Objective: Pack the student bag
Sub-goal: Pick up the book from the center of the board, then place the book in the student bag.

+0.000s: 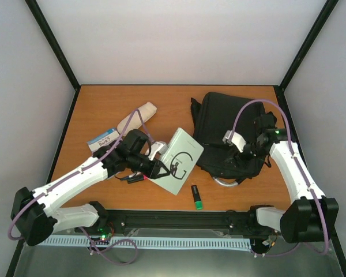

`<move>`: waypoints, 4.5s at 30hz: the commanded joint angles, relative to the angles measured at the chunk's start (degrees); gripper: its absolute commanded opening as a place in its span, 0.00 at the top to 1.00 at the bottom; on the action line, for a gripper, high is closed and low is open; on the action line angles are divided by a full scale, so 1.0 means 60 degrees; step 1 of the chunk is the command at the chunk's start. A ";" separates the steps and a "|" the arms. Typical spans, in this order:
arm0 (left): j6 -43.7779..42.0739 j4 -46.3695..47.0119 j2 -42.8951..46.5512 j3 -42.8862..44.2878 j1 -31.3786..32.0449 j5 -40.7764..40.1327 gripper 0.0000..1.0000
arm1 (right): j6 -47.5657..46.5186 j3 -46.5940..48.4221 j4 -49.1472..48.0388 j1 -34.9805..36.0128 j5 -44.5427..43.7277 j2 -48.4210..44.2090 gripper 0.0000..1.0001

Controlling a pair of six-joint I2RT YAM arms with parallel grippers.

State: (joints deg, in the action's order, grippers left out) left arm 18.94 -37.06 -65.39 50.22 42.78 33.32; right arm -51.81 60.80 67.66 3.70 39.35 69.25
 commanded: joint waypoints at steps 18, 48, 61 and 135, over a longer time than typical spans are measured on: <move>0.2293 0.3019 0.0774 -0.1176 0.0076 -0.0562 0.99 | -0.2617 -0.2858 -0.2540 -0.0449 -0.3664 -0.1034 0.31; 0.3035 0.4264 0.0491 -0.1951 0.0076 -0.0293 0.99 | -0.0399 -0.1798 -0.4553 -0.0440 -0.3217 0.0495 0.97; 0.2973 0.5523 -0.1045 -0.1715 0.1193 0.0877 0.99 | 0.1184 0.0180 -0.4329 -0.0441 -0.2562 -0.0308 0.97; 0.7398 1.3068 -0.8383 0.1544 0.1611 0.0520 0.99 | -0.1882 -0.2095 -0.3263 -0.0238 -0.1003 -0.1111 0.29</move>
State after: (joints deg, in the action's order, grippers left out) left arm 65.80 34.26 -115.90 56.25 52.21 36.62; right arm -61.39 49.19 49.25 1.41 30.48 62.04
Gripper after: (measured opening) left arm 0.227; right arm 0.683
